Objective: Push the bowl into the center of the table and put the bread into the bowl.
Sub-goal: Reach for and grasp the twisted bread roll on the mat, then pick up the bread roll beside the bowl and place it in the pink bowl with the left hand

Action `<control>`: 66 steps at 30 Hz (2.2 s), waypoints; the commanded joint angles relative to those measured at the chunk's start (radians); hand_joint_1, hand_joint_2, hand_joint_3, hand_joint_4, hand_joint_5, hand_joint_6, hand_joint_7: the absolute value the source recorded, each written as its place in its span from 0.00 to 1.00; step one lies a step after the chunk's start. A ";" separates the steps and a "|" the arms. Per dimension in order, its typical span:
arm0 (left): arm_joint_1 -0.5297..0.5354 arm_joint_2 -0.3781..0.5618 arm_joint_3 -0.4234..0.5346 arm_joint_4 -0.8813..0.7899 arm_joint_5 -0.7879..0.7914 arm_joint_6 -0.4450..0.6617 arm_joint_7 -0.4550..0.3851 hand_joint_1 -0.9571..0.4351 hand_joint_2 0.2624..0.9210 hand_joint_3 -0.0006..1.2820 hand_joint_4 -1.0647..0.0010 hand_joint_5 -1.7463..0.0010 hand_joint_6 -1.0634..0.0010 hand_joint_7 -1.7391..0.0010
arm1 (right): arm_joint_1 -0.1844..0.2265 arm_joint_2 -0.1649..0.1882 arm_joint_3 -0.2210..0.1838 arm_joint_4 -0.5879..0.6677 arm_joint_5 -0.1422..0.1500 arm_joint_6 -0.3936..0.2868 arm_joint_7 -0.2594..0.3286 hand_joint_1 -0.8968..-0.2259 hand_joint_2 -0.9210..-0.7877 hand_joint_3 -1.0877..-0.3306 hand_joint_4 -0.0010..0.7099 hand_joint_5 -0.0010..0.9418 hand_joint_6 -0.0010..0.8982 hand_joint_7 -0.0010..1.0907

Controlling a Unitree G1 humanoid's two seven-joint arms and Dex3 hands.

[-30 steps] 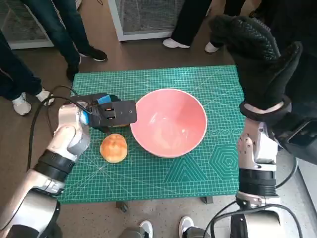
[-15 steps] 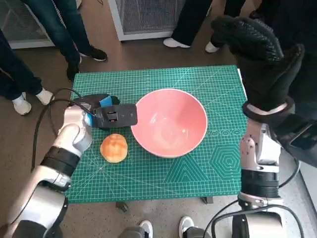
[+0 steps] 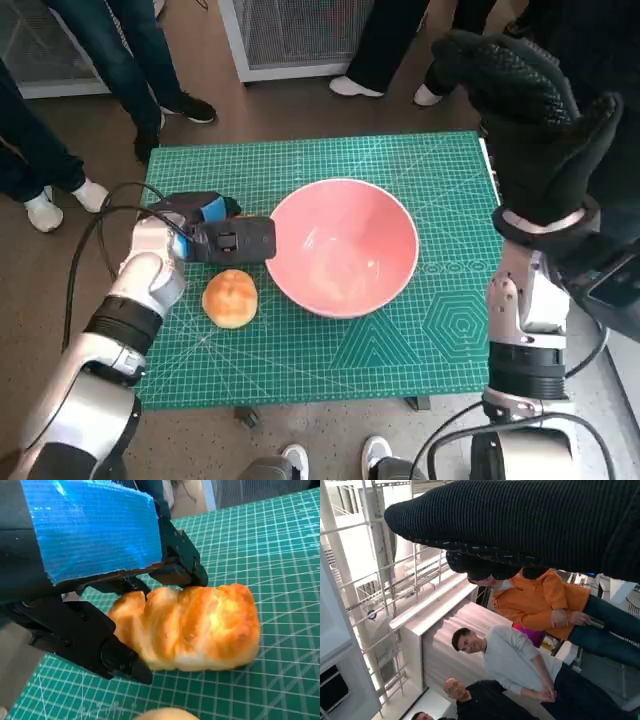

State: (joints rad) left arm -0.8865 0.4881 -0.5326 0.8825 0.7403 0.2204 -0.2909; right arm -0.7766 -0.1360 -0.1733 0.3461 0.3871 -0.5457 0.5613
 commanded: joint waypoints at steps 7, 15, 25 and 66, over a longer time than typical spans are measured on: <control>-0.001 -0.003 -0.030 0.083 0.040 -0.073 0.141 0.70 0.99 0.04 0.36 0.30 0.36 0.43 | 0.021 -0.005 0.003 -0.015 0.007 0.014 -0.002 0.38 0.00 0.41 0.44 0.00 0.24 0.36; 0.003 0.013 -0.016 0.088 0.036 -0.106 0.184 0.69 0.99 0.05 0.39 0.25 0.32 0.44 | 0.025 -0.005 0.002 -0.025 0.016 0.023 0.002 0.38 0.00 0.42 0.44 0.00 0.25 0.36; 0.019 0.039 0.030 0.012 0.014 -0.097 0.183 0.69 0.98 0.05 0.36 0.29 0.33 0.41 | 0.023 0.001 0.004 -0.023 0.026 0.028 0.008 0.38 0.00 0.42 0.45 0.00 0.25 0.36; 0.186 0.100 0.299 -1.023 -0.009 0.099 -0.017 0.69 0.97 0.02 0.29 0.36 0.32 0.40 | 0.019 0.000 0.013 -0.014 0.033 0.018 0.023 0.38 0.00 0.42 0.44 0.00 0.24 0.37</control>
State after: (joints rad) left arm -0.7187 0.6062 -0.2242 -0.0963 0.7282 0.3416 -0.3089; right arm -0.7703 -0.1350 -0.1597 0.3209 0.4137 -0.5292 0.5736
